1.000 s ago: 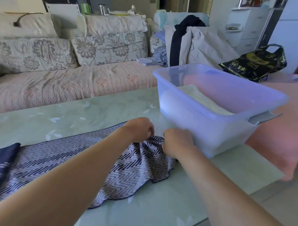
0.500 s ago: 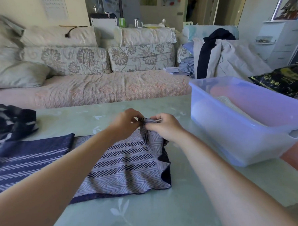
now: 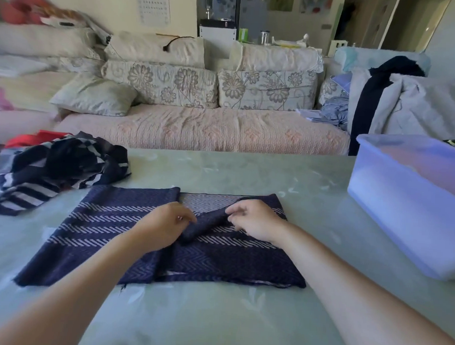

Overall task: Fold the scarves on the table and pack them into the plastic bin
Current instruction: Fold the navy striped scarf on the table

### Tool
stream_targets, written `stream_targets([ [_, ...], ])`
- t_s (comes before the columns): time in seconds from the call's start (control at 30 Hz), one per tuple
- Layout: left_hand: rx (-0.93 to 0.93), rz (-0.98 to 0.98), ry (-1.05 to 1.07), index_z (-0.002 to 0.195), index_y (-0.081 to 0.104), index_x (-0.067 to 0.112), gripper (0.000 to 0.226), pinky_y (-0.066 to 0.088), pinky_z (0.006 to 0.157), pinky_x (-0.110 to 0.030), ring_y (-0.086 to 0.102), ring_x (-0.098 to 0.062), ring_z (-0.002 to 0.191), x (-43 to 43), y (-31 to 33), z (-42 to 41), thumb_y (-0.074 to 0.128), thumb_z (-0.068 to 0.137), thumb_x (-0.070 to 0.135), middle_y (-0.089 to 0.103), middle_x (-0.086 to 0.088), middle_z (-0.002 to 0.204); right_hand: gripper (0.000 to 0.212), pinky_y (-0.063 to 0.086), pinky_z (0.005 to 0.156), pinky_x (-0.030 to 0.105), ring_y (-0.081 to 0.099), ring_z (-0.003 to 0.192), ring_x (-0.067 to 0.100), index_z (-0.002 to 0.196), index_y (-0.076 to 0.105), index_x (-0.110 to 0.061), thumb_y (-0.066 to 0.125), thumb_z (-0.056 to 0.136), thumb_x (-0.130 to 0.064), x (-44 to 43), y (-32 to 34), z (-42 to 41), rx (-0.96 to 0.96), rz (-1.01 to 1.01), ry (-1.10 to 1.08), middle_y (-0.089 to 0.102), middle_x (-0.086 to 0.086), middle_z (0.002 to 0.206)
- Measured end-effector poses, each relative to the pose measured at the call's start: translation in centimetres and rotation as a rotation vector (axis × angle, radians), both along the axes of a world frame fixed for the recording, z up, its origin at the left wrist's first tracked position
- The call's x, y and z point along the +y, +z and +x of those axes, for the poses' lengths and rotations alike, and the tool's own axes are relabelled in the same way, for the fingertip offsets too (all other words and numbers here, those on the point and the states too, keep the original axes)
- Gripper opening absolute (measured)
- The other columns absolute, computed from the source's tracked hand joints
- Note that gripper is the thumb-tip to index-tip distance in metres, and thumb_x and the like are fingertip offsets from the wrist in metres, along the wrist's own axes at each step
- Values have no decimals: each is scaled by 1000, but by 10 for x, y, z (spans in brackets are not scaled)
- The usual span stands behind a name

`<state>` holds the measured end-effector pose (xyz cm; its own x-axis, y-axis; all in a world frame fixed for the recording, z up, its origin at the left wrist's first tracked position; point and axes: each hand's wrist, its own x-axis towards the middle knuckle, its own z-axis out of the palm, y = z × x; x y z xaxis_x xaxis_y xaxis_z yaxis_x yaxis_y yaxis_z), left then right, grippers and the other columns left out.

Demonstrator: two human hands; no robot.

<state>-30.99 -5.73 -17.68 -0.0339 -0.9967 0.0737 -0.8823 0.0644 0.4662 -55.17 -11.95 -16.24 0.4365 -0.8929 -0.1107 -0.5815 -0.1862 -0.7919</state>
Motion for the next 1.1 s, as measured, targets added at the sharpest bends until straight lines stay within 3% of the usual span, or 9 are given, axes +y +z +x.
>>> stream_targets([
  [0.07, -93, 29, -87, 106, 68, 42, 20, 43, 98, -31, 54, -12, 107, 3, -2, -2, 57, 96, 28, 56, 11, 115, 21, 50, 93, 28, 65, 100, 10, 106, 70, -35, 63, 89, -24, 7, -4, 1, 166, -50, 55, 70, -12, 107],
  [0.2, -346, 202, -80, 141, 46, 41, 46, 31, 112, -44, 35, -22, 136, 1, -13, -1, 49, 96, 52, 38, 7, 148, 44, 40, 106, 25, 53, 127, 14, 132, 61, -33, 62, 89, -30, 15, -15, -5, 488, -147, 151, 58, -9, 138],
  [0.37, -377, 128, 31, 125, 52, 30, 46, 34, 100, -43, 54, -23, 118, -13, -12, 1, 34, 97, 61, 60, 2, 127, 26, 47, 90, 26, 62, 108, 12, 114, 71, -32, 54, 94, -27, -2, -16, 0, 453, -282, 42, 68, -12, 117],
  [0.43, -424, 114, 63, 130, 49, 27, 53, 35, 99, -44, 54, -25, 119, -20, -13, -2, 33, 96, 64, 60, 0, 128, 26, 48, 89, 29, 61, 107, 13, 108, 71, -33, 50, 96, -25, -17, -15, 1, 441, -396, -31, 68, -12, 117],
  [0.57, -438, 90, 98, 129, 56, 26, 45, 43, 96, -42, 53, -27, 118, -33, -19, -7, 41, 98, 55, 55, -3, 127, 31, 49, 93, 33, 61, 112, 20, 114, 70, -32, 45, 99, -21, -56, -19, -1, 481, -492, -92, 67, -6, 124],
  [0.7, -293, 2, 124, 111, 70, 35, 21, 51, 77, -31, 62, -18, 104, -40, -23, -9, 58, 94, 40, 67, 7, 111, 37, 49, 94, 37, 59, 115, 24, 121, 68, -33, 44, 100, -17, -85, -25, -5, 557, -519, -42, 67, -3, 126],
  [0.8, -285, -70, 143, 97, 74, 33, 18, 54, 68, -30, 65, -15, 90, -41, -24, -6, 57, 95, 36, 71, 11, 92, 36, 41, 100, 38, 51, 119, 26, 129, 64, -36, 50, 99, -21, -98, -35, -5, 662, -556, 38, 65, -1, 128],
  [0.9, -309, -108, 146, 94, 73, 31, 21, 52, 65, -28, 65, -14, 88, -43, -24, -4, 54, 96, 38, 71, 11, 89, 37, 36, 101, 39, 47, 121, 26, 131, 63, -36, 56, 97, -24, -104, -39, -3, 706, -581, 54, 62, -1, 127],
  [1.1, -143, 55, 92, 101, 70, 32, 16, 51, 78, -28, 63, -13, 93, -50, -17, 2, 67, 89, 41, 67, 12, 94, 17, 36, 94, 35, 50, 109, 22, 92, 68, -34, 66, 82, -20, -110, -34, -6, 593, -560, 35, 56, -9, 100],
])
